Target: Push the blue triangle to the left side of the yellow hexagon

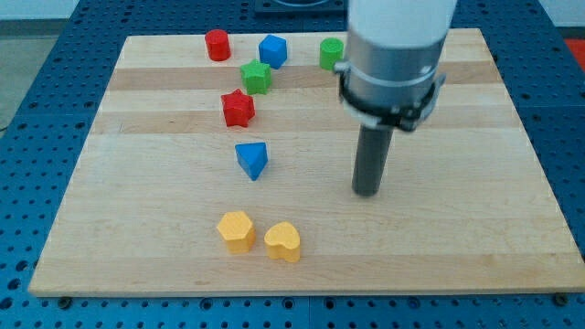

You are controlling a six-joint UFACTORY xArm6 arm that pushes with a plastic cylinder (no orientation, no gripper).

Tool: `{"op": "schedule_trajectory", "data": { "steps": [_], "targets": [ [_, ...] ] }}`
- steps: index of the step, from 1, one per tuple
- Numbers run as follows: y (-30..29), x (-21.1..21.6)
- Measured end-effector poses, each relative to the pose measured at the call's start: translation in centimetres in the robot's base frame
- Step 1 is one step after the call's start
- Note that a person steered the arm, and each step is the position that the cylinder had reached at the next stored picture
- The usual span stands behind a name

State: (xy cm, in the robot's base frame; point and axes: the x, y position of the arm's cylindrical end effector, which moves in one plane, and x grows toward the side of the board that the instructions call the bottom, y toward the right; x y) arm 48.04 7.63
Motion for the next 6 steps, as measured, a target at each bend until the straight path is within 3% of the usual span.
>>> {"op": "schedule_trajectory", "data": {
  "steps": [1,3,4,5,6],
  "targets": [
    [-3.1,-6.0],
    [-19.9,-2.2],
    [-20.0,3.0],
    [-17.8,5.2],
    [-18.0,3.7]
  ]
}}
